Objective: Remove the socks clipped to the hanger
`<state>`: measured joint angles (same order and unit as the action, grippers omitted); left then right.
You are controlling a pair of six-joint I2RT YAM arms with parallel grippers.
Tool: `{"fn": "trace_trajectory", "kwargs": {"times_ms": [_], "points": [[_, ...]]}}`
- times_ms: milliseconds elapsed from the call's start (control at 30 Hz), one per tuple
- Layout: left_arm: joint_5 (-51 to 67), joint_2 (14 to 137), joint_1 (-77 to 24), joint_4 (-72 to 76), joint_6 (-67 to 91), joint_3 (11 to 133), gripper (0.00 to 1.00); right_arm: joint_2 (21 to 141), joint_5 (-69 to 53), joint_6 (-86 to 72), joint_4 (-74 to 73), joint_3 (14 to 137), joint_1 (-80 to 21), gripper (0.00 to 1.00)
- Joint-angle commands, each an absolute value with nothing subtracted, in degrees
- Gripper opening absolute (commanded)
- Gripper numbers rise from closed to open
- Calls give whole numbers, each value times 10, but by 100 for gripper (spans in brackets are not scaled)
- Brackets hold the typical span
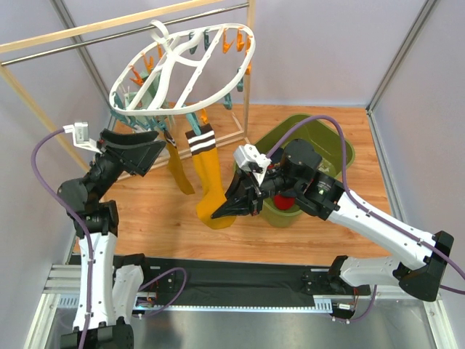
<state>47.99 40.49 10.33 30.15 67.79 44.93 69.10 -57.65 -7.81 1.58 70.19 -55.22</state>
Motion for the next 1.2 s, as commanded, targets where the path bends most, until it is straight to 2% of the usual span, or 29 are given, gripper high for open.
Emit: {"fn": "trace_trajectory", "kwargs": {"times_ms": [0,67,100,167,267,467,767,1000,1167], "points": [[497,416,107,525,786,421,100,679,-594,-69,11,716,-555,0],[498,473,107,646,857,404,100,679,-596,-69,11,716,-555,0],[497,498,105,755,919,397,98,679,-597,-69,11,717,-555,0],[469,557,105,876,970,379,92,680,-601,-72,10,718,-555,0],[475,570,101,868,949,380,87,683,-608,-76,12,721,-555,0],[471,554,85,805,877,402,87,690,-615,-88,14,725,-556,0],[457,579,22,797,835,413,82,695,-618,-93,15,730,-555,0],[435,570,-24,733,777,425,83,700,-621,-95,13,737,-556,0],[417,602,-34,773,796,426,87,699,-626,-96,14,740,-557,0]]}}
